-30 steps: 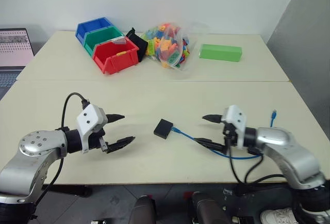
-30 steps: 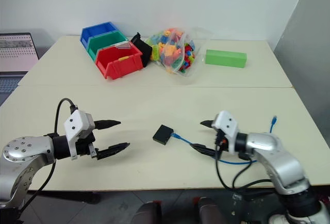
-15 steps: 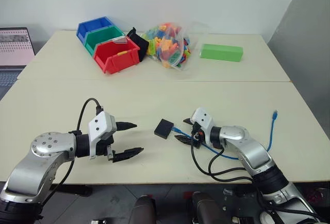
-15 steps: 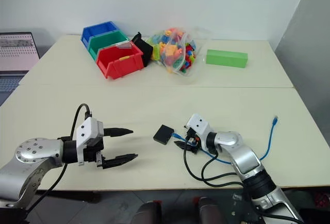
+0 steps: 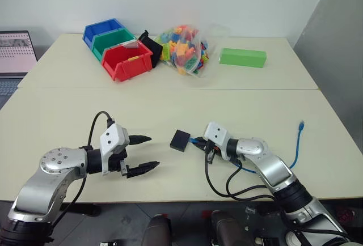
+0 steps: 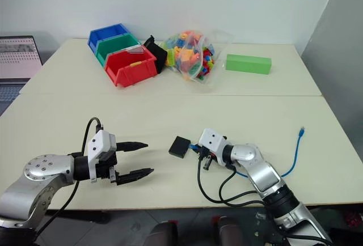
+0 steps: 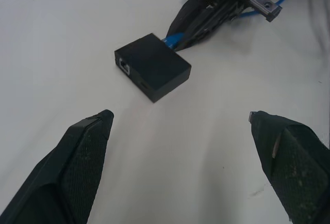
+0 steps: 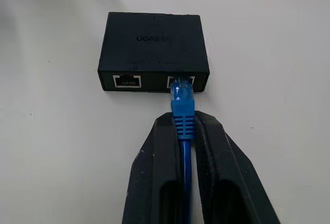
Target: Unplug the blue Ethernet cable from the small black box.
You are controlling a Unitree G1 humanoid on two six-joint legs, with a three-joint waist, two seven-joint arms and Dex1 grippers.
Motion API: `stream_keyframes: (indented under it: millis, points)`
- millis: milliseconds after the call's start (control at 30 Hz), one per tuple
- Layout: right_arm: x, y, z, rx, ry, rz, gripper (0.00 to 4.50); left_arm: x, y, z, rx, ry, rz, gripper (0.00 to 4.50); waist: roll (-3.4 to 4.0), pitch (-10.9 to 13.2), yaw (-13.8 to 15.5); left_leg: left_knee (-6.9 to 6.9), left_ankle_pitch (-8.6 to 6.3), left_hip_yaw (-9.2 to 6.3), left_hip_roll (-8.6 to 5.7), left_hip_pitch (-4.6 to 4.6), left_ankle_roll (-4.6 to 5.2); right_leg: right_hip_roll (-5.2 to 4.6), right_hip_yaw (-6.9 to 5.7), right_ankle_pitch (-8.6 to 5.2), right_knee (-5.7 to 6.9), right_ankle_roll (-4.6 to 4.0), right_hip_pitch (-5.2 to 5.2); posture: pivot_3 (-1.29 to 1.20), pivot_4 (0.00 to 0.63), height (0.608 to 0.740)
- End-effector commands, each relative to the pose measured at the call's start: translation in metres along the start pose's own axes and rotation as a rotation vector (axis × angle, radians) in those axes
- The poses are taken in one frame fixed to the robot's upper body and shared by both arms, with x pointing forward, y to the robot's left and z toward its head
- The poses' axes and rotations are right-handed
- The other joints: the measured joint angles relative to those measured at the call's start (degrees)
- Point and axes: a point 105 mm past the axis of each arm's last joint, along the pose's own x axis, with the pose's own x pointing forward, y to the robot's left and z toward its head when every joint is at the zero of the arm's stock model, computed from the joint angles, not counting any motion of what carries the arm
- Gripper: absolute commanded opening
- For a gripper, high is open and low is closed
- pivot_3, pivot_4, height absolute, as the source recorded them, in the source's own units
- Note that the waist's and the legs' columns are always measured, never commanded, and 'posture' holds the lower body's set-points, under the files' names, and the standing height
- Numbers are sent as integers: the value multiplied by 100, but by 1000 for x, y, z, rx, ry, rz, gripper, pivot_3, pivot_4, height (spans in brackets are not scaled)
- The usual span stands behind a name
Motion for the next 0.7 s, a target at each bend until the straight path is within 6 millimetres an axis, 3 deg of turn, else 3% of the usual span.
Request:
stream_keyframes:
  millis: [33, 167, 267, 433, 700]
  points:
    - [-7, -4, 29, -216, -78, 12, 126, -1, 7, 8, -52, -63, 13, 4500, 0, 0, 0, 0, 0, 0, 0, 0, 0, 0, -1, 0, 0, 0, 0, 0, 150, 740]
    - [-24, -4, 61, -582, -174, 50, 126, 4, 10, 17, -228, -147, -42, 4500, 1, 1, 2, 1, 0, 0, 0, 0, 0, 0, -6, 0, 0, 0, 0, 0, 150, 740]
    - [-31, -1, 76, -750, -236, 74, 126, 8, 7, 25, -296, -180, -96, 4500, -1, 0, 0, 3, 0, 1, -1, 0, 0, 0, -15, 1, 1, 2, 0, 0, 150, 740]
    - [-34, 3, 92, -859, -310, 74, 125, 18, -1, 41, -356, -238, -157, 4500, -2, 0, 2, 2, 0, -4, 0, 0, 0, 2, -12, 1, 2, 0, 2, 0, 150, 740]
    - [-35, 3, 102, -880, -351, 53, 125, 23, -8, 52, -420, -291, -199, 4500, -2, 0, 5, 6, 1, -6, -1, 1, -1, -1, -4, 11, 6, -18, 4, 0, 150, 740]
